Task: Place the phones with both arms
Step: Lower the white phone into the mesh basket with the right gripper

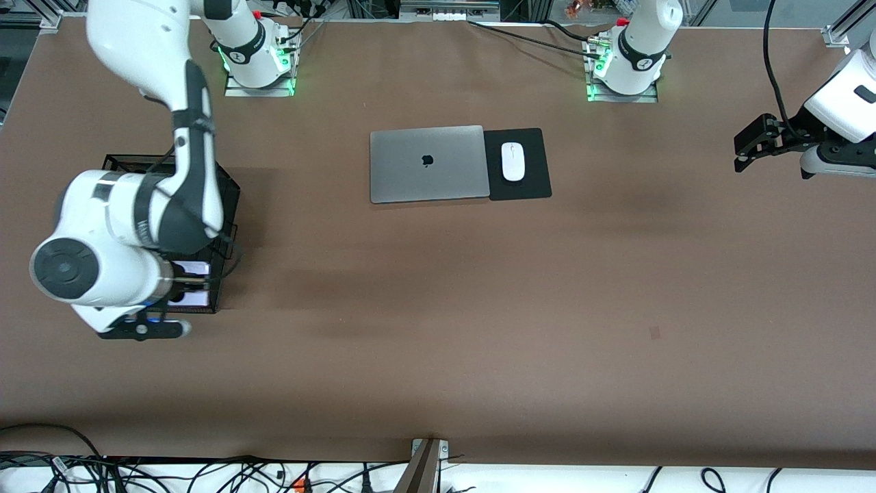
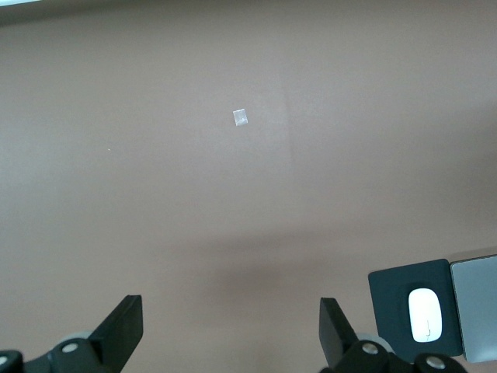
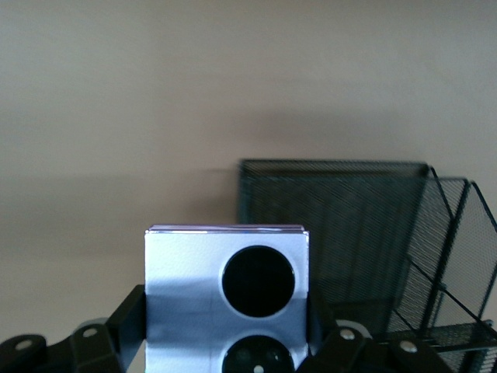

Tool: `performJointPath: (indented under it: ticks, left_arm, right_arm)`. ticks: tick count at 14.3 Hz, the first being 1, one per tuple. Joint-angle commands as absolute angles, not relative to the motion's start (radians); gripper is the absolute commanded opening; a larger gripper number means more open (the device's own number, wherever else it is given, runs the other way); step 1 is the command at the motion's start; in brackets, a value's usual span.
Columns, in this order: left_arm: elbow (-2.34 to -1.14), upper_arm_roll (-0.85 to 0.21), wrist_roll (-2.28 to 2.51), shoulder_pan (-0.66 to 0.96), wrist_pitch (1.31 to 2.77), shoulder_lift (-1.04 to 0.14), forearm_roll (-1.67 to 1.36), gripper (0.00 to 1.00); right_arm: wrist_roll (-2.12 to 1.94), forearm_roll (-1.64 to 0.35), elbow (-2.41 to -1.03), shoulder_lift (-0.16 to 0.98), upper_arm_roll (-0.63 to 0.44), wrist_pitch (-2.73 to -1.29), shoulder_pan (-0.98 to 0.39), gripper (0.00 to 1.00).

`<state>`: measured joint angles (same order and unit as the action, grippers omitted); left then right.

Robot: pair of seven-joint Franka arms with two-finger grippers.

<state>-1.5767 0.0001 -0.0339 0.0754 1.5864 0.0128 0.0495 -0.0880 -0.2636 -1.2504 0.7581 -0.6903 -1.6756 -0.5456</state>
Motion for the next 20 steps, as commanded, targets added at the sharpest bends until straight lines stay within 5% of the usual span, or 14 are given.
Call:
performJointPath:
  ticks: [1,20]
  left_arm:
    - [-1.548,-0.006,-0.043,0.064,1.578,-0.003,0.038,1.0]
    - [-1.548,-0.003,-0.043,0.064,1.577,-0.003,0.026,1.0]
  right_arm:
    - [-0.132,-0.258,-1.29,0.759,-0.687,-1.681,-0.49,0.0]
    - [-0.209,-0.374,-1.494,0.801,-0.676,-1.859,-0.39,0.04]
